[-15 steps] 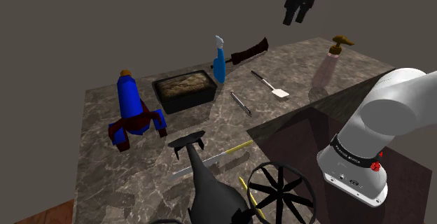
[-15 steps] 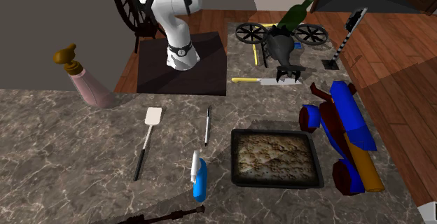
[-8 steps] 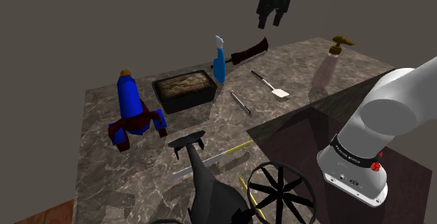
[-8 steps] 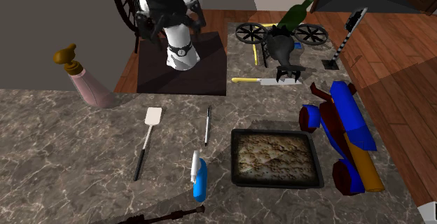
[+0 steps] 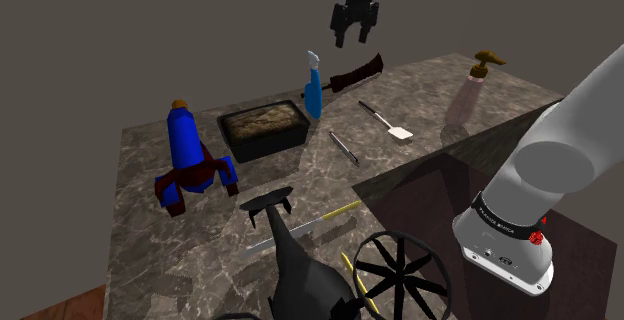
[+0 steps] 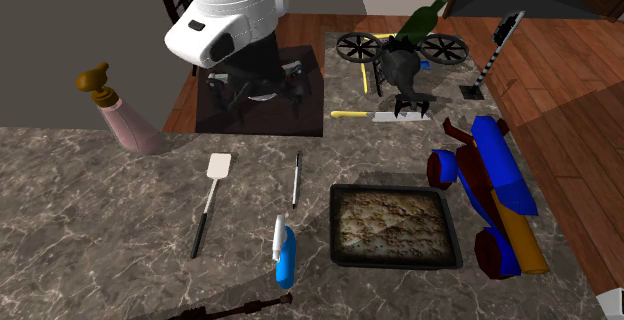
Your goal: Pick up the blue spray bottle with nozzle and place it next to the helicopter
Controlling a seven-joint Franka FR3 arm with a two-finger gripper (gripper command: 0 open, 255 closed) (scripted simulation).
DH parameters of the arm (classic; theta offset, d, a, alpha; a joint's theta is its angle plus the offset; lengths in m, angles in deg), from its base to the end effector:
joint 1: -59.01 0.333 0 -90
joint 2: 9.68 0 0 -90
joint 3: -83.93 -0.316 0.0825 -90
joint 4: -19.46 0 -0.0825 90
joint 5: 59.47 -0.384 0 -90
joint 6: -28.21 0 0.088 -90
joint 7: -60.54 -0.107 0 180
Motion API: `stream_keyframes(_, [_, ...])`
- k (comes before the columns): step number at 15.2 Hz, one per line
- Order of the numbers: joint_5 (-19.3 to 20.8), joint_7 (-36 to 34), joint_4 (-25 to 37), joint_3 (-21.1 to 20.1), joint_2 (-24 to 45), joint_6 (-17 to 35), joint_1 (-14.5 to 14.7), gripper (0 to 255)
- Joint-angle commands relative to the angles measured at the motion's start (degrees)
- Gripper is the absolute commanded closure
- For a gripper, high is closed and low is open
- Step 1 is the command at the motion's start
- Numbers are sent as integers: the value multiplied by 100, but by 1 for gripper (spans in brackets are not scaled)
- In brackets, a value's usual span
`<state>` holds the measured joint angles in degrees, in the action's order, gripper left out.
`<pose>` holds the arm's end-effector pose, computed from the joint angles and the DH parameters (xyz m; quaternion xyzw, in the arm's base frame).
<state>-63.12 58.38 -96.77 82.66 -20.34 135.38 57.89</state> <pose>0.5057 0.0068 0.5308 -0.9991 0.0267 -0.0134 0.0288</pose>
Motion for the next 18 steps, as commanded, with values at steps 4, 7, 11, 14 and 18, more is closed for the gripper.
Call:
stream_keyframes(4, [162,-319,968,-41,1185,159,-10,0])
stream_keyframes(7, [263,-506,1649,-40,1894,147,4,0])
stream_keyframes(11, [386,-730,2723,-6,2885,9,34,0])
stream_keyframes(14, [408,-772,2855,8,3125,104,43,0])
stream_keyframes(18, [410,-774,2626,9,3180,388,43,0])
